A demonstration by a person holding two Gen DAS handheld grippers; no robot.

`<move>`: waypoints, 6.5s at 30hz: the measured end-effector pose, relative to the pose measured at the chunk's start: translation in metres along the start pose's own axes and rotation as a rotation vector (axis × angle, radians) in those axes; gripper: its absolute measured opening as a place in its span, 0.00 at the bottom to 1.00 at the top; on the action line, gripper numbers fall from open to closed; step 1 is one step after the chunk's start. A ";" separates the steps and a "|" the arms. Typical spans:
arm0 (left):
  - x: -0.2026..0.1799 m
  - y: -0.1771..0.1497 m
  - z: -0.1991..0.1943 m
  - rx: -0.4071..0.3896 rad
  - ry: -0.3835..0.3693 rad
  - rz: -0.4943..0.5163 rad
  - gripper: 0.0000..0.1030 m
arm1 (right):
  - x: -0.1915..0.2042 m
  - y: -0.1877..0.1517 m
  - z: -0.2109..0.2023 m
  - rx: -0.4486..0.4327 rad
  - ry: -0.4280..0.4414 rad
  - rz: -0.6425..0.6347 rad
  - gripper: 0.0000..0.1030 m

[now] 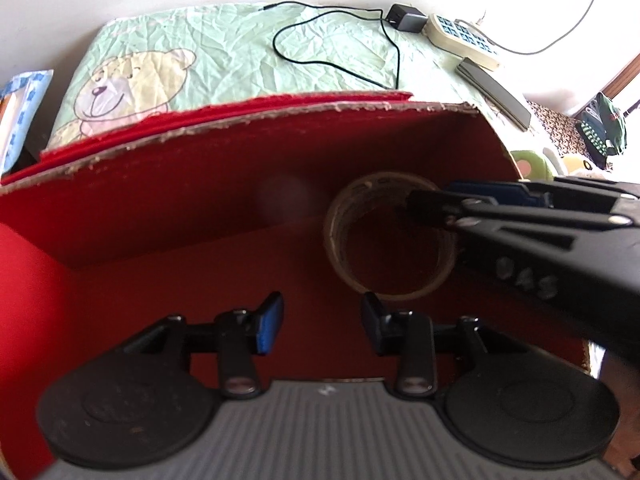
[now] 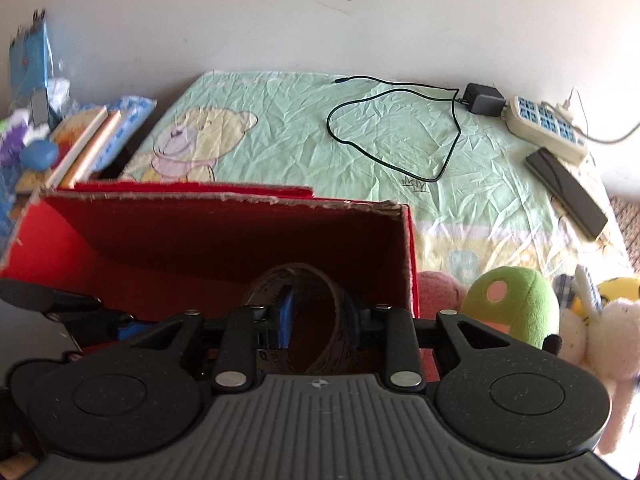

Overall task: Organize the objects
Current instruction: 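Carry the tape roll with the right gripper down into the red box, then open the right gripper to release the tape roll inside the box, then withdraw the right gripper from the box toward the brown pinecone, then close the right gripper on the brown pinecone and lift it, then carry the pinecone with the right gripper into the box beside the tape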

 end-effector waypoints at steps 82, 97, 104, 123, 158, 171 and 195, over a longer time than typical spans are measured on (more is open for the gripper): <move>-0.105 -0.070 -0.070 -0.213 0.585 0.137 0.57 | -0.068 -0.094 -0.089 -0.106 0.328 0.228 0.30; -0.127 -0.114 -0.081 -0.218 0.547 0.075 0.60 | -0.087 -0.129 -0.088 0.002 0.448 0.197 0.30; -0.131 -0.148 -0.087 -0.188 0.344 0.123 0.60 | -0.095 -0.151 -0.065 0.177 0.560 0.242 0.30; -0.144 -0.206 -0.045 -0.069 0.037 0.169 0.78 | -0.109 -0.190 -0.020 0.471 0.701 0.361 0.44; -0.135 -0.191 -0.012 -0.055 -0.049 0.117 0.49 | -0.126 -0.200 -0.018 0.496 0.651 0.421 0.45; -0.171 -0.139 -0.050 -0.207 -0.183 0.252 0.49 | -0.158 -0.153 -0.082 0.228 0.553 0.473 0.45; -0.049 -0.063 -0.060 -0.302 -0.341 0.032 0.49 | -0.041 -0.015 -0.047 0.195 0.266 -0.050 0.45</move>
Point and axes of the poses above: each gripper's, at about its wrist camera, not at the fingertips, and z roughly the way its jaws point, x to its left, y to its top, the point moved 1 cm from there along z, roughly the way its jaws point, and after that the axes turned 10 degrees about -y, right-handed, at the moved point
